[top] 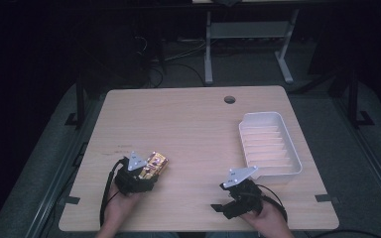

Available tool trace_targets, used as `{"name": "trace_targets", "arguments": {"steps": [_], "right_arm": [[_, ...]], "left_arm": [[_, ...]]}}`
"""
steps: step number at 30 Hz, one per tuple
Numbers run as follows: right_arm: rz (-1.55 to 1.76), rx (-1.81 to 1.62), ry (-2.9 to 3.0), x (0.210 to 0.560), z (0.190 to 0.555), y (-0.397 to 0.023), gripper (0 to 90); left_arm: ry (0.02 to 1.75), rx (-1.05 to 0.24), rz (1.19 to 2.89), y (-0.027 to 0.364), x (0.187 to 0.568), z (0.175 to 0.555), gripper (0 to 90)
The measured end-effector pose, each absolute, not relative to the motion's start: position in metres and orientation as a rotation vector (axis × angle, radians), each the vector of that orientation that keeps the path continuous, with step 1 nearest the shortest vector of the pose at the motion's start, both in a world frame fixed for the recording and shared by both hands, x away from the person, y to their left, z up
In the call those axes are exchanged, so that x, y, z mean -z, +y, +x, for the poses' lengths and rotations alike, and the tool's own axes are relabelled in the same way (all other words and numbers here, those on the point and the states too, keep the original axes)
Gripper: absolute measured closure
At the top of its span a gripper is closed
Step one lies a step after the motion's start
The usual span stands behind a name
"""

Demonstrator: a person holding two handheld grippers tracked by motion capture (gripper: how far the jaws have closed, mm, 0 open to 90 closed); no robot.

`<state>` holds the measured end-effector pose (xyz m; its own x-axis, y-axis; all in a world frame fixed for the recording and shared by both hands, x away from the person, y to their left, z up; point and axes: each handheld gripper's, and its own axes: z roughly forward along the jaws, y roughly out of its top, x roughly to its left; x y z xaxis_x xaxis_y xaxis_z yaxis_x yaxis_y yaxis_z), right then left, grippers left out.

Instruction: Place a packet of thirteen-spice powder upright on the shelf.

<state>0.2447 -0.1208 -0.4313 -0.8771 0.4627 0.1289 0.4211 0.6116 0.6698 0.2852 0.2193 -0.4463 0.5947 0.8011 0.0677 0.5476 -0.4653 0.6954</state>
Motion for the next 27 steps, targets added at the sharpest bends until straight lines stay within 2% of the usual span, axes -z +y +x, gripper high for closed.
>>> {"name": "trace_targets", "arguments": {"steps": [13, 16, 19, 27], "right_arm": [[0.768, -1.163, 2.737, 0.411, 0.256, -0.106, 21.8], [0.79, -1.176, 2.734, 0.41, 0.261, -0.1, 17.4], [0.785, -1.179, 2.738, 0.409, 0.263, -0.096, 16.7], [0.83, -1.193, 2.707, 0.41, 0.269, -0.09, 22.4]], "left_arm": [[0.978, -0.507, 2.162, 0.21, 0.439, 0.276, 32.2], [0.953, -0.496, 2.161, 0.206, 0.438, 0.274, 32.2], [0.924, -0.491, 2.162, 0.201, 0.437, 0.271, 32.2], [0.855, -0.456, 2.165, 0.192, 0.435, 0.264, 32.2]]}}
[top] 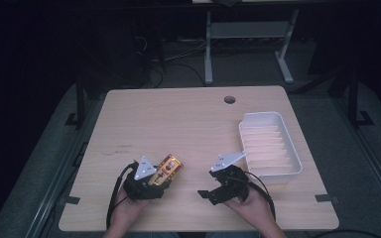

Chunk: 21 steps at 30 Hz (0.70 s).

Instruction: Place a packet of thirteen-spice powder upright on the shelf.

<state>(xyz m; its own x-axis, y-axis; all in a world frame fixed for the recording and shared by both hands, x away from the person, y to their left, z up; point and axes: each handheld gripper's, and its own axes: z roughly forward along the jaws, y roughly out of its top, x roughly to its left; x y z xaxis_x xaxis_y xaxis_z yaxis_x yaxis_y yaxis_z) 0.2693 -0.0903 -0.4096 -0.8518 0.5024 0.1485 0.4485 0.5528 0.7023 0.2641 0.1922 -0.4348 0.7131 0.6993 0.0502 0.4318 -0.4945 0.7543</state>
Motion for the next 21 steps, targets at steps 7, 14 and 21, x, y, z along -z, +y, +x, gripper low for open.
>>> {"name": "trace_targets", "arguments": {"steps": [7, 14, 21], "right_arm": [[0.87, -1.218, 2.699, 0.413, 0.271, -0.087, 27.1], [0.916, -1.269, 2.688, 0.415, 0.273, -0.086, 28.2], [1.002, -1.334, 2.702, 0.42, 0.276, -0.087, 28.7]], "left_arm": [[0.793, -0.451, 2.157, 0.185, 0.433, 0.258, 32.2], [0.709, -0.422, 2.164, 0.174, 0.432, 0.251, 32.2], [0.593, -0.423, 2.194, 0.158, 0.432, 0.241, 32.2]]}}
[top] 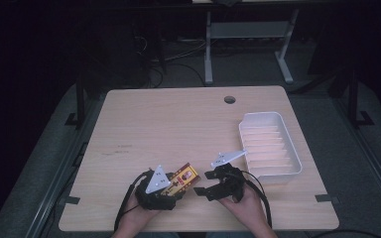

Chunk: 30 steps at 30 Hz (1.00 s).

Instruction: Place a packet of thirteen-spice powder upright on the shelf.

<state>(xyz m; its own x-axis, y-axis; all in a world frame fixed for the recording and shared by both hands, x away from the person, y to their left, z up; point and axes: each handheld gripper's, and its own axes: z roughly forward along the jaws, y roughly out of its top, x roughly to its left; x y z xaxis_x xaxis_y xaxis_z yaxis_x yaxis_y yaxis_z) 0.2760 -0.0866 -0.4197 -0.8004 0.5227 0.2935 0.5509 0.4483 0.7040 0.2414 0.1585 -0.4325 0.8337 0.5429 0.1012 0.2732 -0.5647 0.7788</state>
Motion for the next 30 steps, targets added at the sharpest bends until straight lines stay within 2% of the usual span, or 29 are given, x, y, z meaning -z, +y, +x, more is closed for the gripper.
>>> {"name": "trace_targets", "arguments": {"steps": [4, 10, 21, 25, 28, 30], "right_arm": [[-1.008, 1.31, -2.597, 0.421, 0.279, -0.089, 28.8], [-1.024, 1.302, -2.487, 0.429, 0.283, -0.09, 29.1], [-1.028, 1.321, -2.385, 0.433, 0.283, -0.088, 37.3], [-1.031, 1.357, -2.38, 0.43, 0.28, -0.087, 44.3], [-1.013, 1.409, -2.324, 0.427, 0.279, -0.09, 57.2], [-1.01, 1.431, -2.311, 0.424, 0.278, -0.091, 60.3]], "left_arm": [[0.541, -0.408, 2.208, 0.152, 0.433, 0.237, 32.2], [0.492, -0.452, 2.194, 0.147, 0.431, 0.231, 32.2], [0.463, -0.482, 2.204, 0.143, 0.432, 0.23, 32.1], [0.462, -0.5, 2.211, 0.143, 0.432, 0.231, 32.2], [0.46, -0.513, 2.219, 0.142, 0.432, 0.231, 32.2], [0.454, -0.528, 2.223, 0.14, 0.432, 0.231, 32.1]]}}
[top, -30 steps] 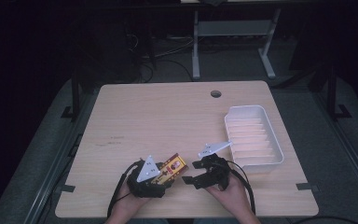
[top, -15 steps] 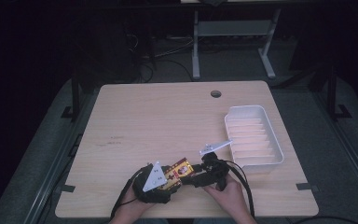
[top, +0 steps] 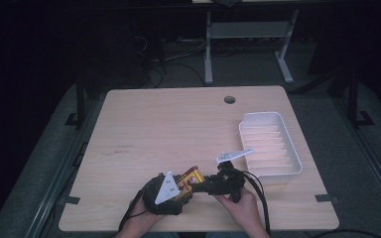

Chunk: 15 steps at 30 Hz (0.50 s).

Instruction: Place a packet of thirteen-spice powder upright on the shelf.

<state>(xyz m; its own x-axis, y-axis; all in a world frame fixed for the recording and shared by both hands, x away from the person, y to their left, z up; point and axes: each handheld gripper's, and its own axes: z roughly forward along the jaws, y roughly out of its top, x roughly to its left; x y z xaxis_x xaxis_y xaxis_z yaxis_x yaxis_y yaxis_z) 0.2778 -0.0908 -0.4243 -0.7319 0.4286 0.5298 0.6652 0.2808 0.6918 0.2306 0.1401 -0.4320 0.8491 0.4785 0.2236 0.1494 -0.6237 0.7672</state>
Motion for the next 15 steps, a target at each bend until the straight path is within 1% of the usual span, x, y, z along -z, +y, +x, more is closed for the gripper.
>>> {"name": "trace_targets", "arguments": {"steps": [4, 6, 10, 13, 15], "right_arm": [[-0.995, 1.425, -2.351, 0.42, 0.276, -0.09, 62.5], [-0.979, 1.434, -2.349, 0.417, 0.276, -0.09, 66.1], [-0.935, 1.437, -2.439, 0.407, 0.273, -0.089, 66.9], [-0.918, 1.429, -2.478, 0.402, 0.273, -0.091, 67.0], [-0.893, 1.428, -2.505, 0.4, 0.273, -0.094, 66.9]], "left_arm": [[0.438, -0.561, 2.226, 0.138, 0.432, 0.229, 31.7], [0.435, -0.559, 2.216, 0.137, 0.43, 0.23, 28.8], [0.417, -0.56, 2.2, 0.138, 0.427, 0.229, 26.9], [0.422, -0.531, 2.198, 0.141, 0.426, 0.23, 25.5], [0.422, -0.488, 2.189, 0.144, 0.425, 0.232, 25.2]]}}
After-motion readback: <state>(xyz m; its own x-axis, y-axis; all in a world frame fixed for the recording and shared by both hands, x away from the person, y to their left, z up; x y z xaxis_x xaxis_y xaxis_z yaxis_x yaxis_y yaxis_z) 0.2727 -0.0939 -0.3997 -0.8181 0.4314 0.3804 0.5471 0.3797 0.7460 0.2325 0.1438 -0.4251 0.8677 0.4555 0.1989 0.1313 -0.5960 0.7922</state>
